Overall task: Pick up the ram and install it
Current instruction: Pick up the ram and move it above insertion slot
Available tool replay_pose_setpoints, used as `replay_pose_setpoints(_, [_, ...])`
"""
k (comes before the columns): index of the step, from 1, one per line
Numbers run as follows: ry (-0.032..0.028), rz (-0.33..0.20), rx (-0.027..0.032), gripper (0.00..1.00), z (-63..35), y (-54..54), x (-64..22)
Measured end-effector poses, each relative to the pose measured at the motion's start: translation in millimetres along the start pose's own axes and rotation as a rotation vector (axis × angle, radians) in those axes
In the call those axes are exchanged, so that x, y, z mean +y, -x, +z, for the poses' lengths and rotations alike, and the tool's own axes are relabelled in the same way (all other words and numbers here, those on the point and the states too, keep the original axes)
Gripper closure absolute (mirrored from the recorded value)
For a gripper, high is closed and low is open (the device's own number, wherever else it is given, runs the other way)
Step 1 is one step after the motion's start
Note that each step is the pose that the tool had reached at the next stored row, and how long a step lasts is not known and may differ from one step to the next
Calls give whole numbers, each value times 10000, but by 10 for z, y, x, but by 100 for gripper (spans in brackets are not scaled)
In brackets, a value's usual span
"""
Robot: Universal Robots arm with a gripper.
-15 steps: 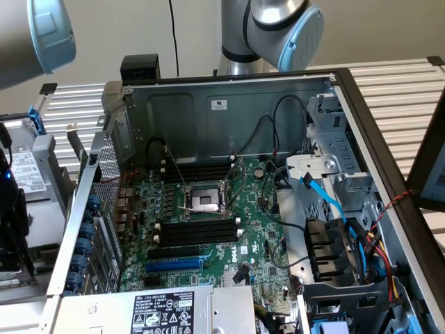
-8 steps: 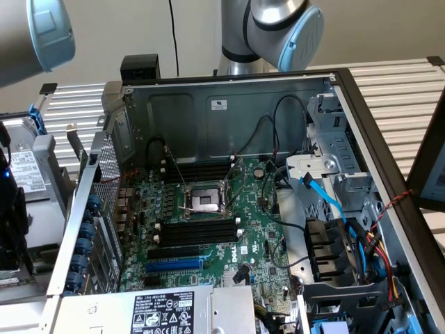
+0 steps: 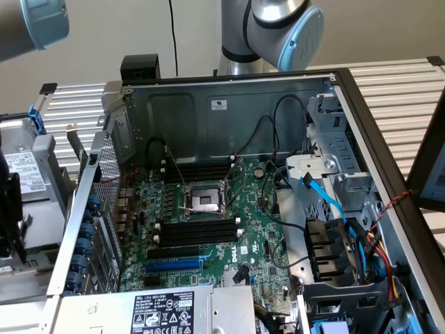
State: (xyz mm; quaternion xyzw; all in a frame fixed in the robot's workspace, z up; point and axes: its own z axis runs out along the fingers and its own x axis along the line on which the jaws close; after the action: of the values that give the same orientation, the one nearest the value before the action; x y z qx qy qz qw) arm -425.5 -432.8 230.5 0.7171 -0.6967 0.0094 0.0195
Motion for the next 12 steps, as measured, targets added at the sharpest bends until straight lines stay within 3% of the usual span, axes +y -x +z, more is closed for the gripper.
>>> replay_pose_setpoints(12, [25, 654, -10, 87, -513, -21, 8])
